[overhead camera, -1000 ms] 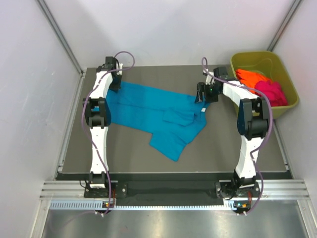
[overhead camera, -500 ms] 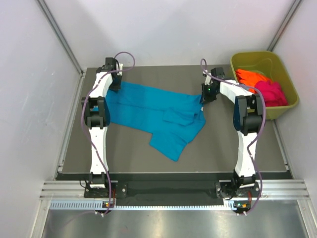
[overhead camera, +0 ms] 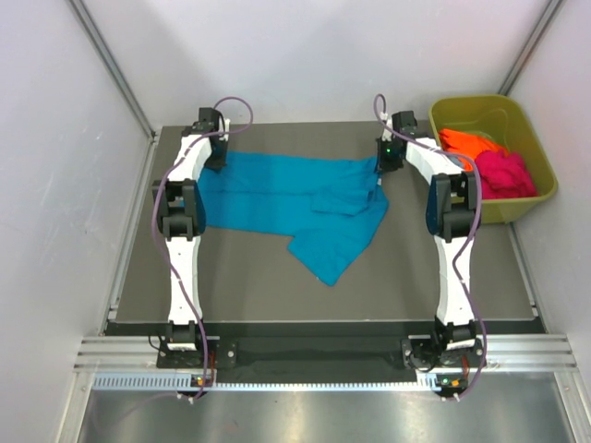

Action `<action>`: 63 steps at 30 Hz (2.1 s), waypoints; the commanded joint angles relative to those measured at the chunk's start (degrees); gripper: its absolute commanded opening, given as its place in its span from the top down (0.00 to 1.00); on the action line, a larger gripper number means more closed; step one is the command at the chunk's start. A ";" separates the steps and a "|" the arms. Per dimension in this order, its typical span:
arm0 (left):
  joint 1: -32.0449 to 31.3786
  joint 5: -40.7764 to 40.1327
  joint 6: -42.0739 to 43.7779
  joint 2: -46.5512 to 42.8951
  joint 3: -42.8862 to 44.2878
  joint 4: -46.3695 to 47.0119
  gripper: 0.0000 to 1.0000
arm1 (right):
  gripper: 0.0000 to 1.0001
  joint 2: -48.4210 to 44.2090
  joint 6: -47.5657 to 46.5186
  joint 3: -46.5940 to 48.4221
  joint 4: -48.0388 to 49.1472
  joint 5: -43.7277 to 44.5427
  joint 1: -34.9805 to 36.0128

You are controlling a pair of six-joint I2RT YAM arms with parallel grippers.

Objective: Fold and stack the t-shirts
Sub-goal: Fold the tshirt

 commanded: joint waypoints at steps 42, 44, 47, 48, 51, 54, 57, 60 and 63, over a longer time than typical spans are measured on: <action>-0.69 8.00 -6.26 -14.07 -16.91 -3.84 0.54 | 0.44 -15.75 15.36 -29.26 13.57 -37.80 -6.04; -0.69 7.83 -6.26 -13.02 -16.73 -3.75 0.54 | 0.44 -14.43 15.35 -27.67 13.57 -37.54 -5.95; -0.69 7.39 -6.26 -11.88 -16.81 -3.84 0.54 | 0.45 -13.81 15.79 -27.05 14.26 -37.53 -5.95; -0.69 7.39 -6.26 -11.61 -16.90 -3.93 0.54 | 0.46 -13.73 16.14 -27.22 14.70 -37.45 -5.95; -0.69 7.56 -6.35 -10.91 -17.26 -4.19 0.54 | 0.46 -13.46 16.67 -27.40 15.23 -37.10 -5.69; -0.69 7.57 -6.26 -10.91 -17.26 -4.11 0.54 | 0.46 -12.67 17.02 -27.31 15.68 -36.75 -5.33; -0.69 6.95 -6.09 -11.08 -17.17 -4.02 0.54 | 0.46 -11.27 16.76 -26.17 15.76 -36.39 -4.63; -0.61 6.77 -6.00 -11.43 -17.52 -4.11 0.54 | 0.46 -9.51 16.06 -24.59 15.76 -35.87 -3.93; -0.69 6.51 -6.00 -11.43 -18.31 -4.11 0.54 | 0.46 -7.23 15.97 -22.48 16.20 -36.04 -2.96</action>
